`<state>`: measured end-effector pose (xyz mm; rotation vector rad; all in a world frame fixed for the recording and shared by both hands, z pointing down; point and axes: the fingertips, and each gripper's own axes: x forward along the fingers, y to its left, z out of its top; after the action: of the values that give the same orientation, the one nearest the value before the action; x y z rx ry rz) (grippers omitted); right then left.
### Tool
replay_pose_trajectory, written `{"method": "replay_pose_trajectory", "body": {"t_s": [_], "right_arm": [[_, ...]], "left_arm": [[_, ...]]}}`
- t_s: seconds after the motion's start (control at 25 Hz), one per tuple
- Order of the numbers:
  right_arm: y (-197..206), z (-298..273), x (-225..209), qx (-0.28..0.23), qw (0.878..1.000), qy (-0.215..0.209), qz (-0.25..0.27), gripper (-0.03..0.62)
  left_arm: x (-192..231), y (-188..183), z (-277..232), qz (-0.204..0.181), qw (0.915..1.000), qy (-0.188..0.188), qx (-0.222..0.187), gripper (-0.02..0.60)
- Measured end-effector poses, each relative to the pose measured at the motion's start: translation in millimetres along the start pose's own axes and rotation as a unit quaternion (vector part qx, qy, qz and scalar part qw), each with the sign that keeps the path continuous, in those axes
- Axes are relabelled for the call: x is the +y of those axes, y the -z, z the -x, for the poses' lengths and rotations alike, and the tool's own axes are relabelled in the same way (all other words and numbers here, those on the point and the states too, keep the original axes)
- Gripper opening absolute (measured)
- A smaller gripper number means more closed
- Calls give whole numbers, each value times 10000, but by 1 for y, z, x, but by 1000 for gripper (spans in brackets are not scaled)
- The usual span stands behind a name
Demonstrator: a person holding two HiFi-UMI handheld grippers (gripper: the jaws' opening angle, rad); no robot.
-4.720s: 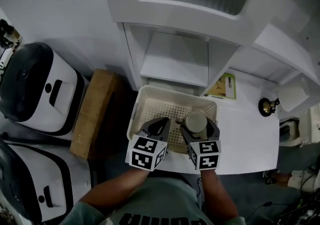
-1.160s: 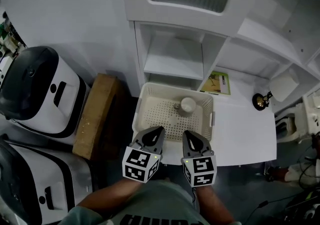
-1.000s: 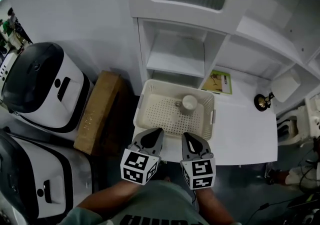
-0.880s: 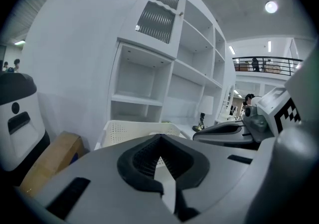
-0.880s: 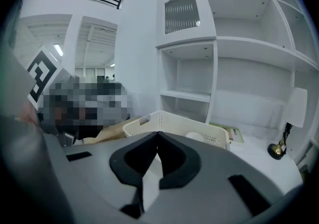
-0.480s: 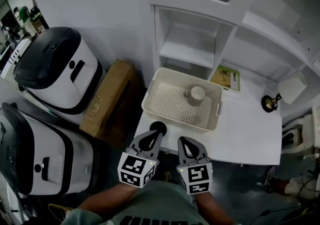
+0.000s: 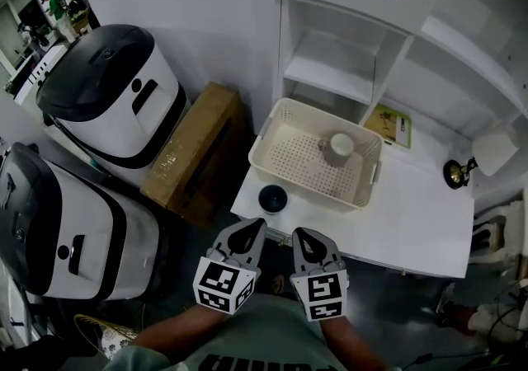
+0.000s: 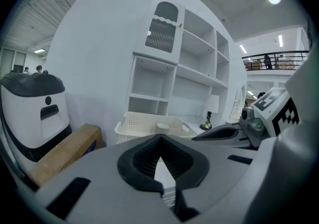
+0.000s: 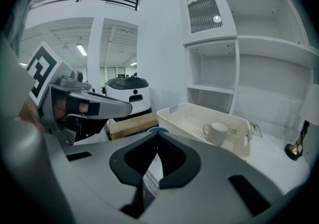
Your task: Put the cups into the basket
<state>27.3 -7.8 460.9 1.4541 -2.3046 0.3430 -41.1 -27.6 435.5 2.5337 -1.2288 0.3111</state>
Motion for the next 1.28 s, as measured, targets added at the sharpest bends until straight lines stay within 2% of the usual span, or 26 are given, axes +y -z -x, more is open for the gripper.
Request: {"method": "replay_pose_trajectory", "body": {"t_s": [0.28,0.72,1.16,1.24,1.28], "right_arm": [[18,-9,8,153,9998,-141,79,15],[23,-15,6,237,9997,-73,80,15],[25,-38,4,332,9994,45,-68,19],[28,-44,4,397,9992,42,-91,34],[30,-48,4,439,9990,31,-114,67]], "left_arm": [[8,22,3,49,9998,-111,139,3],[11,26,3,-84,9997,-123,187,3],[46,37,-3,-39,9984,-500,278,3],[52,40,-5,-21,9979,-550,331,5],[54,42,-7,-14,9978,-567,354,3]]}}
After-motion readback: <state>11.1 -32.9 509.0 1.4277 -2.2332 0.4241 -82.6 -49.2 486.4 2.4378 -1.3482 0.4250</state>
